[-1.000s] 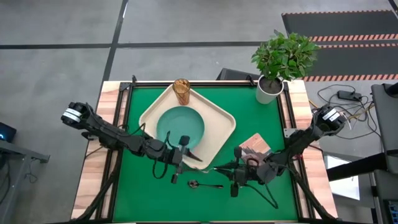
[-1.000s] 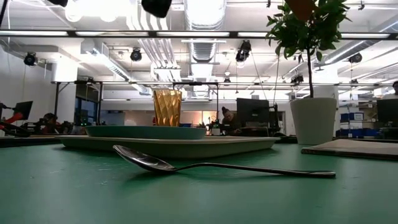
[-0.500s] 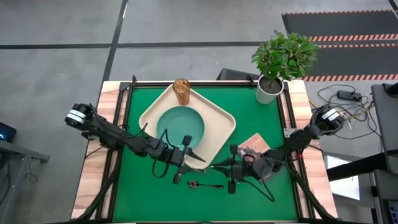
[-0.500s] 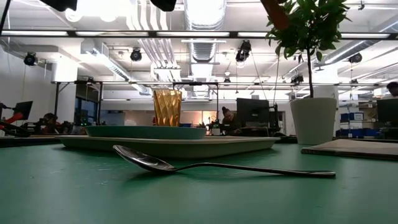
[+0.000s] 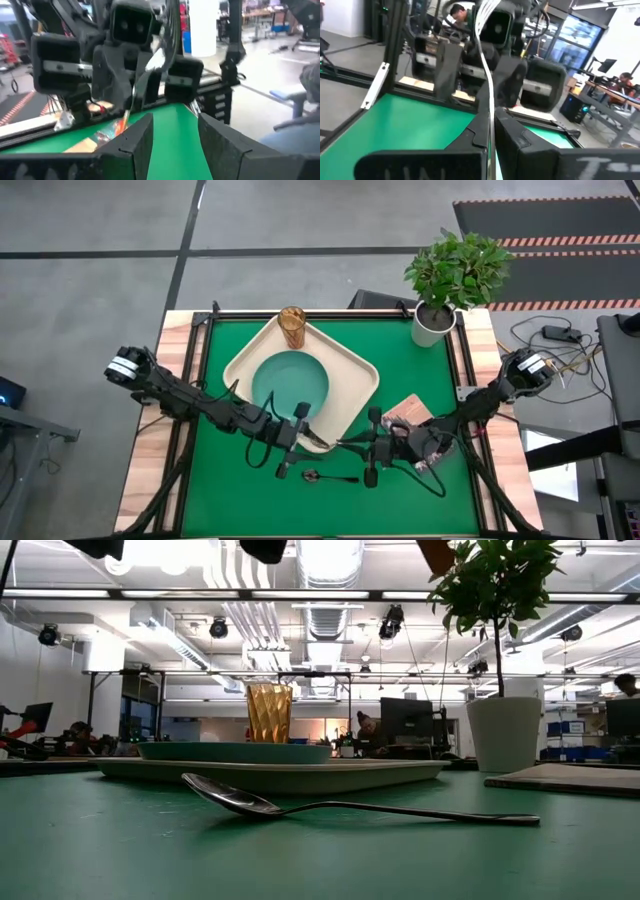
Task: Pick and place plate/cup/fork/spoon on tray
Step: Put the orange fork on the white tray to the right of the green plate
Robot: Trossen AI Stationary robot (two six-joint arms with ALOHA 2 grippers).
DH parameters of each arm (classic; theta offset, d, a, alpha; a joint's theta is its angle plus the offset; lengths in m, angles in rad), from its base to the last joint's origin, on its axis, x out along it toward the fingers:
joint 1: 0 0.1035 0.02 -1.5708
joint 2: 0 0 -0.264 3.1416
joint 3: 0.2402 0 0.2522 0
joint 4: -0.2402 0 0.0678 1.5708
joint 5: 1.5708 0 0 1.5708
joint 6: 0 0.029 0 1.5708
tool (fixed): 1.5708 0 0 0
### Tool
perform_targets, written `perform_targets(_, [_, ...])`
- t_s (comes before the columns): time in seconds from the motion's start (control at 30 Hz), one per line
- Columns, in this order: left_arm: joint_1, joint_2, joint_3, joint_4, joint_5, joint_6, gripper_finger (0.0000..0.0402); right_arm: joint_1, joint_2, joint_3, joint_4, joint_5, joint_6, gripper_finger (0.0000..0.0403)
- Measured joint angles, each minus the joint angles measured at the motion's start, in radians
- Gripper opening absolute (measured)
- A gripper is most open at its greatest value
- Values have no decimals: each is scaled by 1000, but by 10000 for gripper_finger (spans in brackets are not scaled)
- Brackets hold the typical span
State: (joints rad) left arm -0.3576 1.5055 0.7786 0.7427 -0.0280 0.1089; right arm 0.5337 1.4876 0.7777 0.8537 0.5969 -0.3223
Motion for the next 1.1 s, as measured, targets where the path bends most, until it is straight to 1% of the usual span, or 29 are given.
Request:
perform_targets(0.07, [1,-1,7,16,-19,0,139,-2,1,0,-2,0,0,8])
perform_targets(0.2, [3,-2,6,60,-120,-5,139,-8,2,0,1,-22,14,8])
perform_targets(0.57, [4,-3,6,96,-103,45,137,-60,30,0,-3,-53,63,8])
perform_targets(0.63, [4,-3,6,96,-104,56,124,-60,32,0,-2,-51,63,8])
perform_targets(0.7, [5,-3,4,95,-109,56,98,-60,33,0,-3,-48,62,8])
perform_targets(0.83, [5,-3,4,95,-113,57,20,-59,33,0,-4,-52,62,8])
perform_targets(0.87, [5,-3,4,95,-113,59,11,-59,33,0,-4,-51,66,9])
perform_targets(0.97, [5,-4,4,84,-111,63,5,-59,33,0,-12,-61,94,10])
perform_targets(1.03, [5,-4,4,79,-94,62,3,-59,28,0,-31,-98,106,17])
perform_targets(1.1, [5,-4,4,78,-80,61,1,-61,23,0,-42,-137,141,35])
